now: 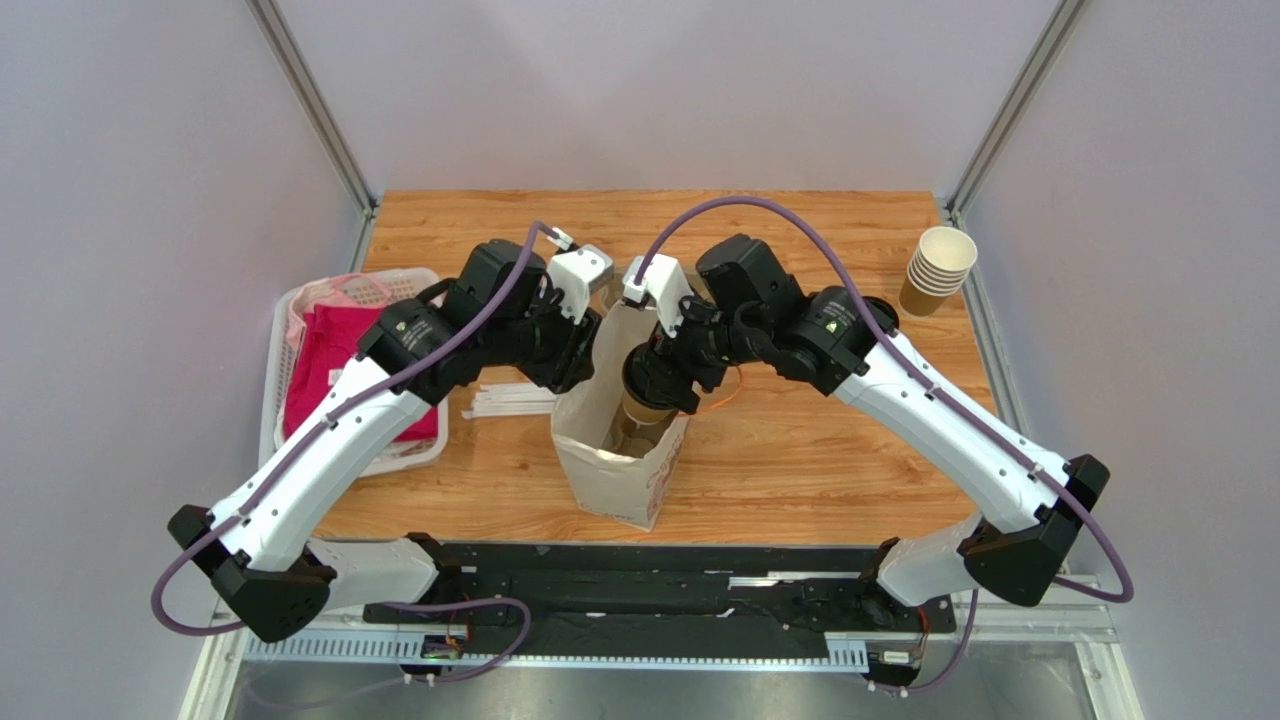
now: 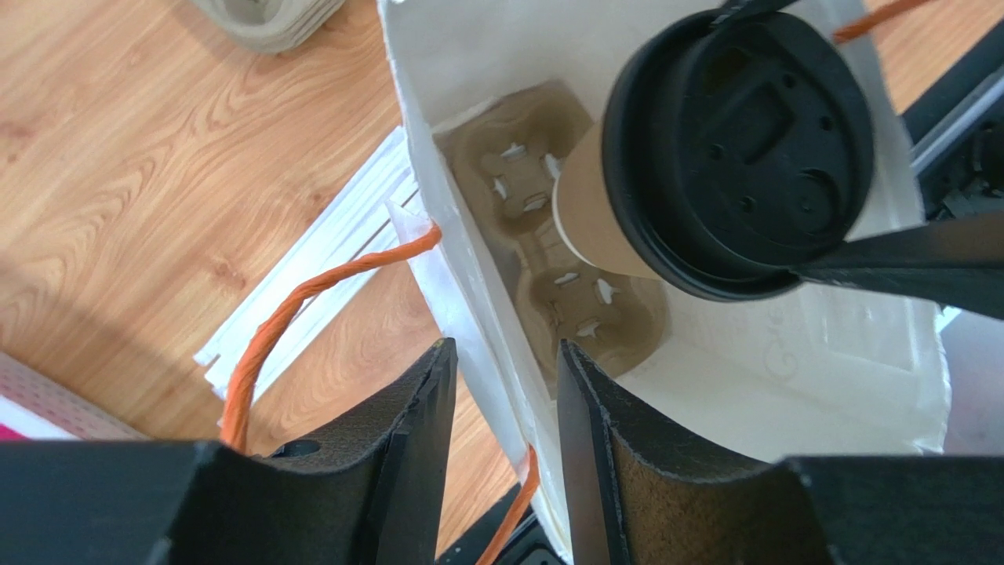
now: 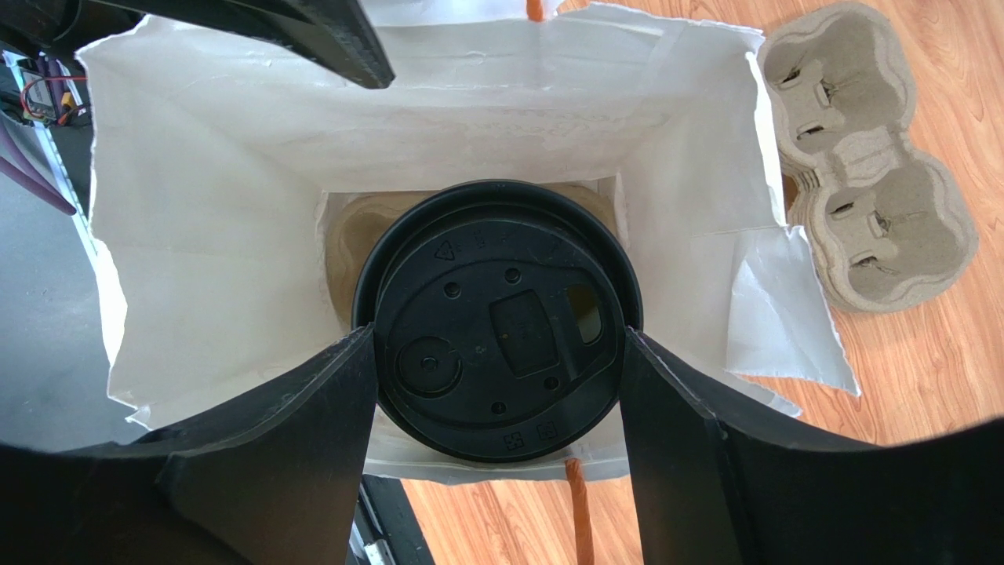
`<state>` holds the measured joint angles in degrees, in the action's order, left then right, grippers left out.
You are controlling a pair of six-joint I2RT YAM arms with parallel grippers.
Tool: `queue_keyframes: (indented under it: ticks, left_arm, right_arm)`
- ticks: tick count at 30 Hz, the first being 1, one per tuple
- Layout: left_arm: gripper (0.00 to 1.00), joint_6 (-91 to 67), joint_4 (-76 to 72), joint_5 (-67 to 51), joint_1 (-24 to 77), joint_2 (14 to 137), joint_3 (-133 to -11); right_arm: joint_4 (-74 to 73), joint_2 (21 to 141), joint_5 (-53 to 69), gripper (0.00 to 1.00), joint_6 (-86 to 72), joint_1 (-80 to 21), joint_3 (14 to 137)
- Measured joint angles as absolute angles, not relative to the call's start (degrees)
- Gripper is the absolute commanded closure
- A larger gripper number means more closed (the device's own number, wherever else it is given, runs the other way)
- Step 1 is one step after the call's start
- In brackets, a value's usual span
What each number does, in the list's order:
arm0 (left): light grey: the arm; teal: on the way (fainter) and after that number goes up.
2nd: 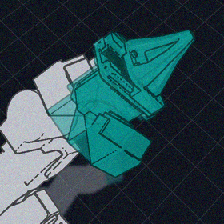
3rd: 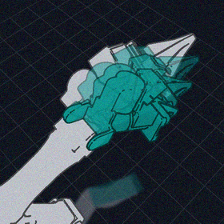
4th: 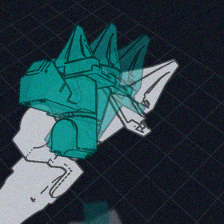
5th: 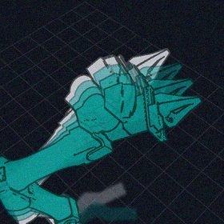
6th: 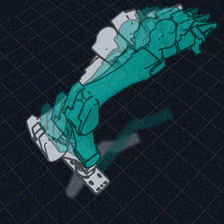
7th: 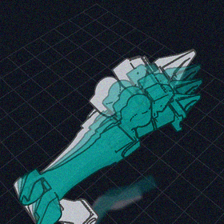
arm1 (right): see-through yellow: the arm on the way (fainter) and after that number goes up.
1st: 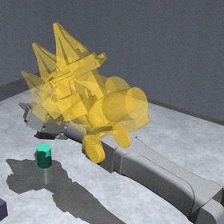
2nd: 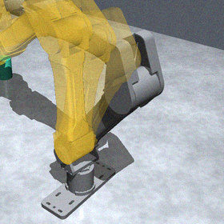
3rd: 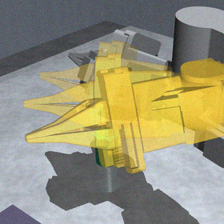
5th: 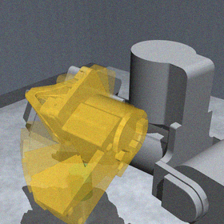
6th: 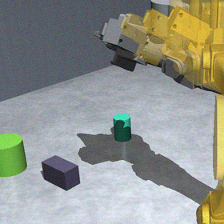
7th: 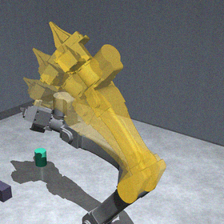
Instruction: Pack the takeout coffee
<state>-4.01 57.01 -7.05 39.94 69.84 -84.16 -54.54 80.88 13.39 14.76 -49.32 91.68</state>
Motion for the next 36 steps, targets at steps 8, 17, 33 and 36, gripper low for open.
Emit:
queue_keyframes:
  ticks: [8,17,33,36]
  left_arm:
    - [0.57,-6.66,58.15,-4.32,39.29,71.68,-84.03]
    - [1.0,-6.2,55.48,-8.43,39.27,71.22,-81.54]
    - [1.0,-3.88,55.09,-1.43,49.23,69.1,-83.92]
    - [1.0,-3.75,55.44,-0.73,50.46,69.1,-85.41]
  right_arm:
    - [-54.54,81.49,13.39,0.78,14.76,-49.32,91.68]
    - [-54.54,81.49,13.23,0.79,14.76,-49.32,91.68]
    - [-48.82,73.43,9.58,0.78,14.33,-49.32,80.07]
    - [-45.82,68.99,9.56,0.78,14.35,-49.32,75.16]
